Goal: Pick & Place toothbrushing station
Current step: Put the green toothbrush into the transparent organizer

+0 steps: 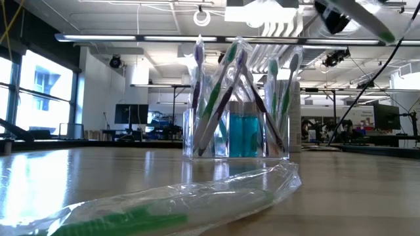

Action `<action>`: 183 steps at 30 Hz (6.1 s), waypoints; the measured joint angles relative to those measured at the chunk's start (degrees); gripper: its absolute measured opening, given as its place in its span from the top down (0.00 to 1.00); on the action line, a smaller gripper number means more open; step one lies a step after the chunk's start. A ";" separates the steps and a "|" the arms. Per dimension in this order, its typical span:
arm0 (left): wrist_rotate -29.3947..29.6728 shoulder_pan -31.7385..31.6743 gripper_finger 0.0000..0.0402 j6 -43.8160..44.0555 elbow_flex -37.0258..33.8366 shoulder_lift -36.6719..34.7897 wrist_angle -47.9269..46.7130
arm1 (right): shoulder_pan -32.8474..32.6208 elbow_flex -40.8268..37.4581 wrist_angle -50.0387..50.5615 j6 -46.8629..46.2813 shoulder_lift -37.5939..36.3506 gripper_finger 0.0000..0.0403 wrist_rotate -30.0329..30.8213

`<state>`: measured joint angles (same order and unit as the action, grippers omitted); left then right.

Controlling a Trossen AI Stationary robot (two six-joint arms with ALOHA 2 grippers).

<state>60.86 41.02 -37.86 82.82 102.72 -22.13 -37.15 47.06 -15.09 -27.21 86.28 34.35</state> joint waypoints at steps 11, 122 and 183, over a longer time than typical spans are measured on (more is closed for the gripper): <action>-8.42 -0.14 0.63 50.42 -0.19 -7.48 -35.58 | -9.10 -0.07 25.09 -3.29 -11.20 0.96 25.69; -33.07 -0.14 0.63 61.52 -32.32 -7.70 25.29 | 29.52 -35.68 -63.76 23.82 1.62 0.57 -22.31; -41.29 -0.01 0.63 88.47 8.03 18.46 -2.73 | -11.58 -25.19 -47.25 21.23 -4.26 0.69 -9.80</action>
<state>19.57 41.01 50.62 90.85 121.18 -24.86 -48.73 21.87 -62.34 -5.99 82.02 24.55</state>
